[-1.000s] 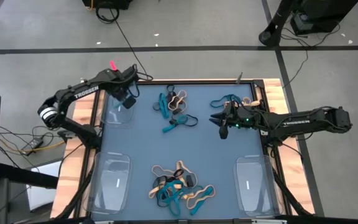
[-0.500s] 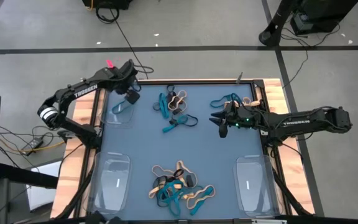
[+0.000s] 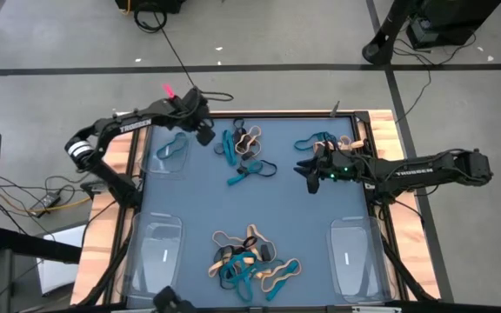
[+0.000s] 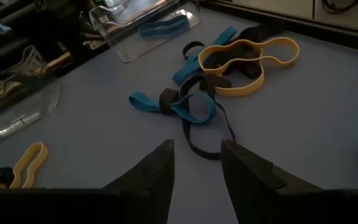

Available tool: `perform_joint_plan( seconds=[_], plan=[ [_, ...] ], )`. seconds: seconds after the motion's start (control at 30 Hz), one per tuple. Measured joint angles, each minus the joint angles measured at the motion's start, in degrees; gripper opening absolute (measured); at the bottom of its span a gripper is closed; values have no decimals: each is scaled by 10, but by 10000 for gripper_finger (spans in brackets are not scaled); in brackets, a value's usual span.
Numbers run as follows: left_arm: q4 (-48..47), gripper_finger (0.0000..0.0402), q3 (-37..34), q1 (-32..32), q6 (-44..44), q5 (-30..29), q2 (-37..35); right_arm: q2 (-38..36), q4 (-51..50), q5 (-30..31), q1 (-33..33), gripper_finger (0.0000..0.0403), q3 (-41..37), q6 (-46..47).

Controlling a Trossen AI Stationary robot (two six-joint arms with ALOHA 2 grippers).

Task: Sort rubber bands into baskets
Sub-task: Put the blue rubber band into the top transparent bin

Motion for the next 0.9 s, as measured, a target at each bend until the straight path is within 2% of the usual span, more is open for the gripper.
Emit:
perform_joint_plan(
  seconds=[0.23, 0.4, 0.53, 0.9],
  plan=[
    [34, 272, 23, -36, 80, -3, 54, 0, 13, 2, 8, 144, 0, -10],
    [109, 266, 35, -44, 143, -8, 89, 0, 13, 2, 9, 144, 0, -15],
    [143, 252, 35, -38, 144, -8, 128, 0, 12, 0, 19, 144, 0, -15],
    [140, 239, 80, -35, 146, -11, 203, 0, 12, 14, 32, 144, 0, -34]
  ],
)
